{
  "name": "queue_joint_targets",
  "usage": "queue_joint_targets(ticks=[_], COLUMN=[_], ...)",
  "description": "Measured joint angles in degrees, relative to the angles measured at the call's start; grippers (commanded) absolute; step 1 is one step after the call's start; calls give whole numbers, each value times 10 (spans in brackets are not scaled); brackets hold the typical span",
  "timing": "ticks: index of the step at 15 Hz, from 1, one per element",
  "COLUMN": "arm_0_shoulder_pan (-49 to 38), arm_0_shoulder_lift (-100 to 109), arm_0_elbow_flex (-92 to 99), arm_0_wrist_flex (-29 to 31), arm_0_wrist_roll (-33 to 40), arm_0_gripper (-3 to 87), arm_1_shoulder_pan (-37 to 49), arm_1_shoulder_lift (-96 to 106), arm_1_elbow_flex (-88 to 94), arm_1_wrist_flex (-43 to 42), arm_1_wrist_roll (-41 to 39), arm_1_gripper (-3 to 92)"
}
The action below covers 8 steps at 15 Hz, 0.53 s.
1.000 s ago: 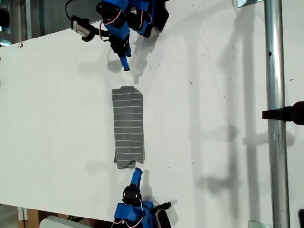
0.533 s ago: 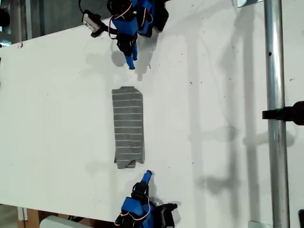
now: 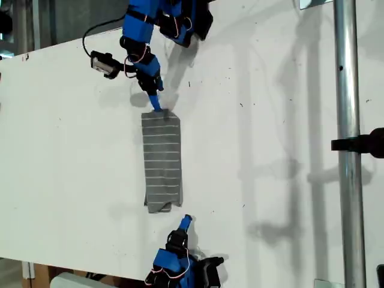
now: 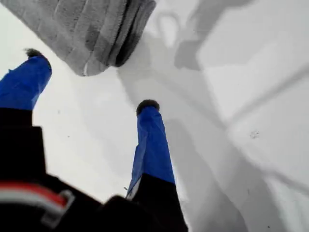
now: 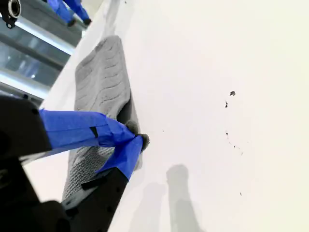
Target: Grasp corners of a towel and fold twice.
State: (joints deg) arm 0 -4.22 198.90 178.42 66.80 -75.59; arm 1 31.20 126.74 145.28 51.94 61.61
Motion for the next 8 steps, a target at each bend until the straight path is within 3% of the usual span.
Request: queue_joint_targets(ticks=[6,8], arm_0_shoulder_pan=[0,0], arm_0_shoulder_lift=[0,0], arm_0_elbow_flex=[0,0], arm_0_wrist_flex=[0,4], arm_0_wrist_roll=[-3,-9], arm_0_gripper=[-26,-26], arm_1_shoulder_pan=[7,-27], arm_1_shoulder_lift=[-352,-433], arm_1_elbow_flex=[-201,-294], arm_1_wrist_flex=[-110,-136], arm_1_wrist_roll=[31,43], arm_1_gripper=[380,231])
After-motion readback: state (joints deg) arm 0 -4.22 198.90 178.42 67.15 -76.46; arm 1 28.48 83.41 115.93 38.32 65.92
